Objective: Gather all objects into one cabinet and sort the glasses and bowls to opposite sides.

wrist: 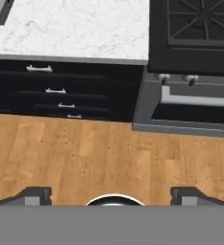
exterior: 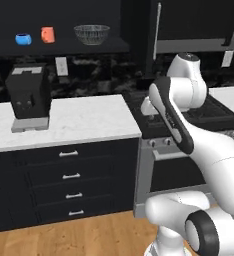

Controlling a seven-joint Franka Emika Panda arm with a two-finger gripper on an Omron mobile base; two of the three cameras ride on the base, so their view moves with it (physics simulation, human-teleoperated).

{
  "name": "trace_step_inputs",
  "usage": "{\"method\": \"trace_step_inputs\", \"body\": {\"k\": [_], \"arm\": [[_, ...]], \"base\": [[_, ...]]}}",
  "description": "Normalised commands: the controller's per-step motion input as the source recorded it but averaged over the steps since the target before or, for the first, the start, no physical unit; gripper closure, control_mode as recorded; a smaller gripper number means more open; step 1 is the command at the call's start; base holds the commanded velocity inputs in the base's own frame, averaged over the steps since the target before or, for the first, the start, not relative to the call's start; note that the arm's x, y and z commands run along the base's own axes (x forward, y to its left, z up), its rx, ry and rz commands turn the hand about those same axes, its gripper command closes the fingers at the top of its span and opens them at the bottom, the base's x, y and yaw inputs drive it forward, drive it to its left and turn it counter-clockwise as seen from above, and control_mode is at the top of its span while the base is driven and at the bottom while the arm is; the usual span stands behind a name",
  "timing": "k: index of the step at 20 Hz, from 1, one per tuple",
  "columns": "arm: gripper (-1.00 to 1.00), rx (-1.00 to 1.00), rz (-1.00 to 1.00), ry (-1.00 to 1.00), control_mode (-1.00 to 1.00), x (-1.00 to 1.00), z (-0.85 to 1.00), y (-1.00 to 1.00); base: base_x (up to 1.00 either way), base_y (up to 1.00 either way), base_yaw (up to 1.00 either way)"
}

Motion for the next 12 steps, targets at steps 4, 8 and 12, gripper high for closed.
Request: {"method": "trace_step_inputs", "body": {"k": [4,8,12], "arm": [[-1.00,0.00,0.00,0.00,1.00,0.00,0.00,0.00],[-1.00,0.00,0.00,0.00,1.00,0.00,0.00,0.00],[-1.00,0.00,0.00,0.00,1.00,0.00,0.00,0.00]], "base": [[-0.01,-1.00,0.00],[0.00,-1.00,0.00],[0.00,-1.00,0.00]]}}
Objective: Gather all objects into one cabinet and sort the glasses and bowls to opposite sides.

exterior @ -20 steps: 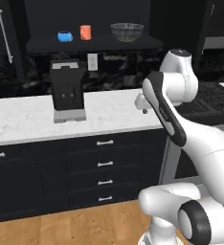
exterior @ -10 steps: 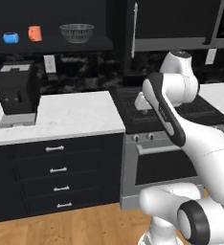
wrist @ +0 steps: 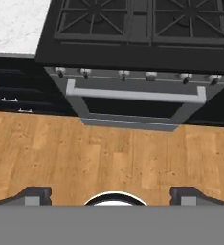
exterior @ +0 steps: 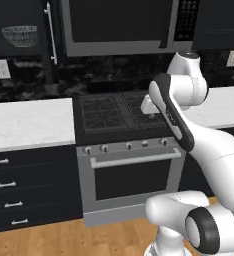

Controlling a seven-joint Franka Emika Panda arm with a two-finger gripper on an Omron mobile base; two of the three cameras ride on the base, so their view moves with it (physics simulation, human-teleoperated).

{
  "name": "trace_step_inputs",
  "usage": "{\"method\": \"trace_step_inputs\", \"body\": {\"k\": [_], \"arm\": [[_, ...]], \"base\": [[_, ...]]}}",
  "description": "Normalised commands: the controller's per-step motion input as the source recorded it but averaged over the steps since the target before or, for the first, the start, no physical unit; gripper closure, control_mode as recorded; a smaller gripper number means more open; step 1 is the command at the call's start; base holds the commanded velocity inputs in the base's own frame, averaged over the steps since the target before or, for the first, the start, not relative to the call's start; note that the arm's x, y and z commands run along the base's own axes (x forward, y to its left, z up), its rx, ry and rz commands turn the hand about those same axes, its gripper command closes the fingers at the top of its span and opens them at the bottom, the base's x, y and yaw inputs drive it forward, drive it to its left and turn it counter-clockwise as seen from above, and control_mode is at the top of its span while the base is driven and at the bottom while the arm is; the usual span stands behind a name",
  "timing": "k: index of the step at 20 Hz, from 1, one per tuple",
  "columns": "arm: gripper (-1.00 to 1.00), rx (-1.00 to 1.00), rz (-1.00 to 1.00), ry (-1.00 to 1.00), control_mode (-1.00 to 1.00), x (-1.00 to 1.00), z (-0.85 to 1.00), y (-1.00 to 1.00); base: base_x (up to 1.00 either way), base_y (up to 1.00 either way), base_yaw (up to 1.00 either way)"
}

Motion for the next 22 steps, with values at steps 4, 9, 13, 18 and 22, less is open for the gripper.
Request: {"method": "trace_step_inputs", "body": {"k": [4,9,13,18,22], "arm": [[-1.00,0.00,0.00,0.00,1.00,0.00,0.00,0.00],[-1.00,0.00,0.00,0.00,1.00,0.00,0.00,0.00],[-1.00,0.00,0.00,0.00,1.00,0.00,0.00,0.00],[-1.00,0.00,0.00,0.00,1.00,0.00,0.00,0.00],[-1.00,0.00,0.00,0.00,1.00,0.00,0.00,0.00]], "base": [[0.00,-1.00,0.00],[0.00,-1.00,0.00],[0.05,-1.00,0.00],[0.11,-1.00,0.01],[0.13,-1.00,0.02]]}}
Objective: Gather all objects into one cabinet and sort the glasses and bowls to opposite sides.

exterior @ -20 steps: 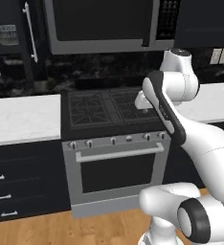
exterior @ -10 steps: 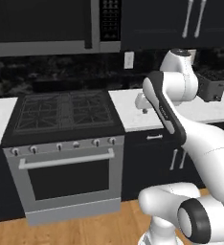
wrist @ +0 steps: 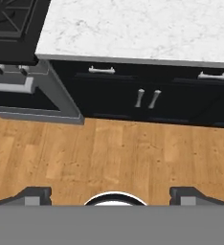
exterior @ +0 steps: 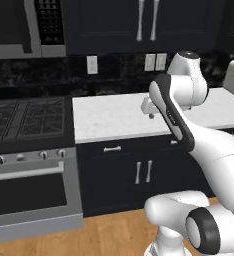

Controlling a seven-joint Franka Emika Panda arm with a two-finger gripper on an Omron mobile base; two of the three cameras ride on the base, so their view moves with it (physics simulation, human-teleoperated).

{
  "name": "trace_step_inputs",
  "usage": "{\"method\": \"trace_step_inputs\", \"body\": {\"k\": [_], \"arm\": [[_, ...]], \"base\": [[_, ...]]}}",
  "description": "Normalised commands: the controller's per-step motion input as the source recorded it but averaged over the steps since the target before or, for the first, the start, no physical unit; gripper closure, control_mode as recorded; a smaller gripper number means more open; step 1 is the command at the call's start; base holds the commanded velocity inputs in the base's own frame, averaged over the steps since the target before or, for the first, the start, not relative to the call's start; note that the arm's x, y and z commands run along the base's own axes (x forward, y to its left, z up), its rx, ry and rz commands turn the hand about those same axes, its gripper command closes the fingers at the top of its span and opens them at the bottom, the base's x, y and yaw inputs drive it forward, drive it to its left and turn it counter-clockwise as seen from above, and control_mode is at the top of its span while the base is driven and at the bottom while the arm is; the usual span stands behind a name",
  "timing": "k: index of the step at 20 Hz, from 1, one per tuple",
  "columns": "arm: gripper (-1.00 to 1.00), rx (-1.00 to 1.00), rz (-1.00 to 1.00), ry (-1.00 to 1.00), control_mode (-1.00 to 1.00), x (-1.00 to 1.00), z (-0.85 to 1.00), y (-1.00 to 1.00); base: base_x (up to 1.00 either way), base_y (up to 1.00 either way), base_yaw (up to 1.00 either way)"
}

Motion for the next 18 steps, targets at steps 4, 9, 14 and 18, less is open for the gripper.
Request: {"method": "trace_step_inputs", "body": {"k": [4,9,14,18], "arm": [[-1.00,0.00,0.00,0.00,1.00,0.00,0.00,0.00],[-1.00,0.00,0.00,0.00,1.00,0.00,0.00,0.00],[-1.00,0.00,0.00,0.00,1.00,0.00,0.00,0.00],[-1.00,0.00,0.00,0.00,1.00,0.00,0.00,0.00]], "base": [[0.16,-1.00,0.03],[0.08,-1.00,0.03],[-0.13,-1.00,0.02],[-0.16,-1.00,0.01]]}}
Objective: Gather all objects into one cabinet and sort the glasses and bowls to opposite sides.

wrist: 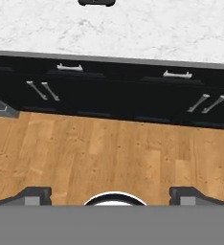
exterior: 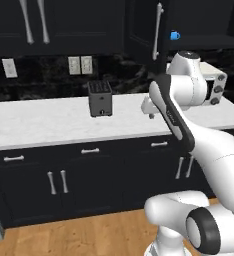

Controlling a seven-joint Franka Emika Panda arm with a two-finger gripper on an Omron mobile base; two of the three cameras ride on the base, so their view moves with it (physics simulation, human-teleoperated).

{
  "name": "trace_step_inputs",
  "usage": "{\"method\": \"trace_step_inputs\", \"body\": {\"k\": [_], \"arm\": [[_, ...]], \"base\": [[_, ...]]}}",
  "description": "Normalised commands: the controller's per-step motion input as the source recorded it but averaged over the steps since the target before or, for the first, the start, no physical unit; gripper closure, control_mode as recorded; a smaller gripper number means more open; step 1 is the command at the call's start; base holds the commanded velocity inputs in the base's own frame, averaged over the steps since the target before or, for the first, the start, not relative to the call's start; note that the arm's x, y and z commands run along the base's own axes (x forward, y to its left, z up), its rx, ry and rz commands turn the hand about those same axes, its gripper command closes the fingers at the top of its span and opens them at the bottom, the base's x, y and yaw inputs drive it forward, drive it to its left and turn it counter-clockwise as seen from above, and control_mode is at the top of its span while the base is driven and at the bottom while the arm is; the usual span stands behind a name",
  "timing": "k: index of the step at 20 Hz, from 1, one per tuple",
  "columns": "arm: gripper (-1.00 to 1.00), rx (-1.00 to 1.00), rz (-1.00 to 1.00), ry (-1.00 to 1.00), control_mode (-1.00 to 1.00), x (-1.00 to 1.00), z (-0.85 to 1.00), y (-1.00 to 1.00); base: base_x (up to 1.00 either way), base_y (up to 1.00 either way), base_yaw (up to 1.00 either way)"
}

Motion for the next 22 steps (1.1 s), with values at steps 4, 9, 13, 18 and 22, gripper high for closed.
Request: {"method": "trace_step_inputs", "body": {"k": [4,9,13,18,22], "arm": [[-1.00,0.00,0.00,0.00,1.00,0.00,0.00,0.00],[-1.00,0.00,0.00,0.00,1.00,0.00,0.00,0.00],[-1.00,0.00,0.00,0.00,1.00,0.00,0.00,0.00],[-1.00,0.00,0.00,0.00,1.00,0.00,0.00,0.00],[-1.00,0.00,0.00,0.00,1.00,0.00,0.00,0.00]], "base": [[-0.15,-1.00,0.00],[0.10,-0.94,0.00],[0.84,-0.39,0.03],[0.99,-0.04,0.01],[0.99,-0.02,0.00]]}}
